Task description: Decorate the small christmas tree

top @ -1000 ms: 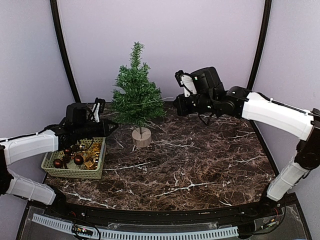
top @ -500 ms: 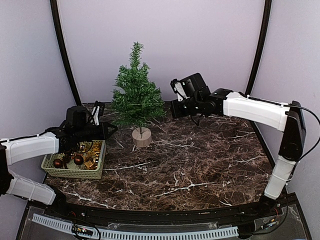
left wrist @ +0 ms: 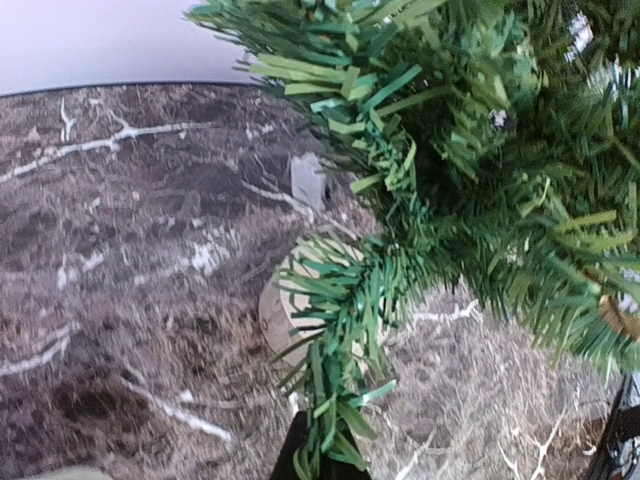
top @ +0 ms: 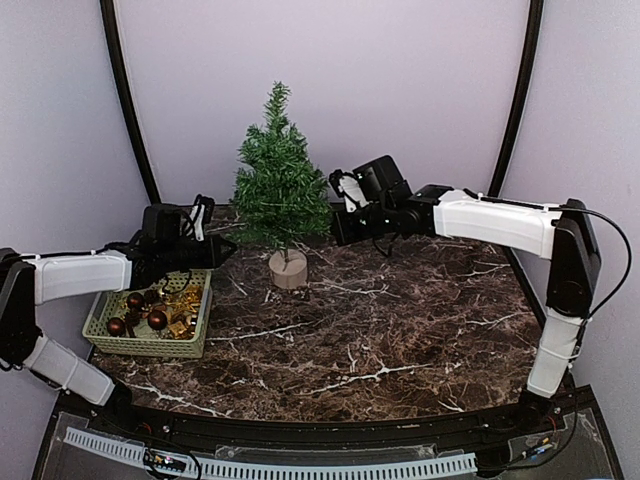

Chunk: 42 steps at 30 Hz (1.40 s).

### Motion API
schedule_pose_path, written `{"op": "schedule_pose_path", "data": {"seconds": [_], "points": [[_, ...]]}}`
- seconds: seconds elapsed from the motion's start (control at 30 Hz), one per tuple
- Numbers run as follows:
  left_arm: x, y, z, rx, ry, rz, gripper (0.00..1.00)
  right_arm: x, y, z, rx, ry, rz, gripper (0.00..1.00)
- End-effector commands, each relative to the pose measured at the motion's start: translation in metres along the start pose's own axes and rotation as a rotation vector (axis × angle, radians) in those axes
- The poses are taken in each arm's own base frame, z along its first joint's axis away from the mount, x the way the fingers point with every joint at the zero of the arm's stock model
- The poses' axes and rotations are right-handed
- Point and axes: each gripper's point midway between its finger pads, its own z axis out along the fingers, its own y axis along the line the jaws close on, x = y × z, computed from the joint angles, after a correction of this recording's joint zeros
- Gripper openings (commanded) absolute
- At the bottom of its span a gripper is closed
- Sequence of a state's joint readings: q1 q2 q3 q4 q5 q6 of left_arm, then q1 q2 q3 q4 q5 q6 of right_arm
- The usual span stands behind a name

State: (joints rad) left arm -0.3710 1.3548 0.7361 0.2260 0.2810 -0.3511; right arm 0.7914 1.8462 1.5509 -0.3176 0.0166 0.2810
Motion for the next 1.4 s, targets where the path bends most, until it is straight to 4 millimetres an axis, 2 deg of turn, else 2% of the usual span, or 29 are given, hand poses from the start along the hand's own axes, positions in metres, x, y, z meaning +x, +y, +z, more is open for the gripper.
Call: {"op": "schedule_pose_path", "data": {"seconds": [0.0,0.1,0.17,0.23,0.27,0.3,0.37,0.43,0.5,0.6,0.7,0.73,0.77,0.8,0.83,0.87,0.9,0.93,1.0,1.1,1.2,1.37], "points": [[-0.035,-0.001,0.011,0.019,-0.07,0.05,0.0,0.003,0.018,0.002,-0.085,-0.005,-0.024,0.0],[-0.046,0.006,0.017,0.009,-0.08,0.049,0.0,0.006,0.024,-0.002,-0.107,-0.003,-0.026,0.0],[-0.051,0.009,0.019,-0.005,-0.085,0.052,0.07,0.006,0.024,-0.006,-0.109,-0.01,-0.017,0.0],[-0.056,0.012,0.015,-0.031,-0.098,0.059,0.22,0.004,0.024,-0.01,-0.108,-0.025,-0.01,0.0],[-0.06,0.013,0.009,-0.053,-0.116,0.066,0.34,0.003,0.024,-0.012,-0.107,-0.029,-0.006,0.0],[-0.058,0.015,0.006,-0.066,-0.115,0.066,0.41,0.001,0.024,-0.013,-0.108,-0.035,-0.003,0.0],[-0.056,0.018,-0.013,-0.106,-0.142,0.067,0.64,-0.003,0.026,-0.016,-0.115,-0.048,0.004,0.0],[-0.047,0.022,-0.027,-0.135,-0.158,0.052,0.74,-0.006,0.027,-0.017,-0.12,-0.056,0.01,0.0],[-0.039,0.023,-0.043,-0.149,-0.176,0.024,0.79,-0.008,0.027,-0.018,-0.119,-0.064,0.018,0.0],[-0.024,0.013,-0.059,-0.107,-0.183,-0.022,0.8,-0.012,0.028,-0.021,-0.122,-0.075,0.029,0.0],[-0.003,-0.013,-0.066,-0.007,-0.178,-0.007,0.81,-0.017,0.029,-0.026,-0.128,-0.09,0.039,0.0],[0.003,-0.033,-0.064,0.05,-0.175,0.023,0.81,-0.018,0.03,-0.027,-0.13,-0.095,0.044,0.0],[0.012,-0.042,-0.062,0.08,-0.163,0.048,0.81,-0.02,0.031,-0.029,-0.135,-0.101,0.047,0.0],[0.016,-0.065,-0.061,0.146,-0.169,0.083,0.81,-0.021,0.031,-0.03,-0.136,-0.106,0.049,0.0],[0.027,-0.071,-0.055,0.174,-0.144,0.099,0.81,-0.022,0.032,-0.031,-0.14,-0.11,0.05,0.0],[0.029,-0.09,-0.054,0.234,-0.156,0.122,0.81,-0.023,0.032,-0.032,-0.139,-0.114,0.052,0.0],[0.039,-0.095,-0.046,0.258,-0.127,0.135,0.81,-0.024,0.032,-0.033,-0.14,-0.115,0.053,0.0],[0.039,-0.109,-0.045,0.306,-0.143,0.158,0.81,-0.024,0.032,-0.033,-0.141,-0.114,0.053,0.0],[0.048,-0.122,-0.034,0.342,-0.126,0.203,0.81,-0.025,0.033,-0.034,-0.144,-0.114,0.054,0.0],[0.057,-0.131,-0.01,0.364,-0.101,0.264,0.83,-0.025,0.033,-0.034,-0.145,-0.113,0.054,0.0],[0.066,-0.129,0.014,0.35,-0.057,0.29,0.84,-0.026,0.033,-0.035,-0.144,-0.118,0.052,0.0],[0.074,-0.13,0.033,0.338,-0.027,0.329,0.87,-0.028,0.034,-0.036,-0.146,-0.119,0.043,0.0]]}}
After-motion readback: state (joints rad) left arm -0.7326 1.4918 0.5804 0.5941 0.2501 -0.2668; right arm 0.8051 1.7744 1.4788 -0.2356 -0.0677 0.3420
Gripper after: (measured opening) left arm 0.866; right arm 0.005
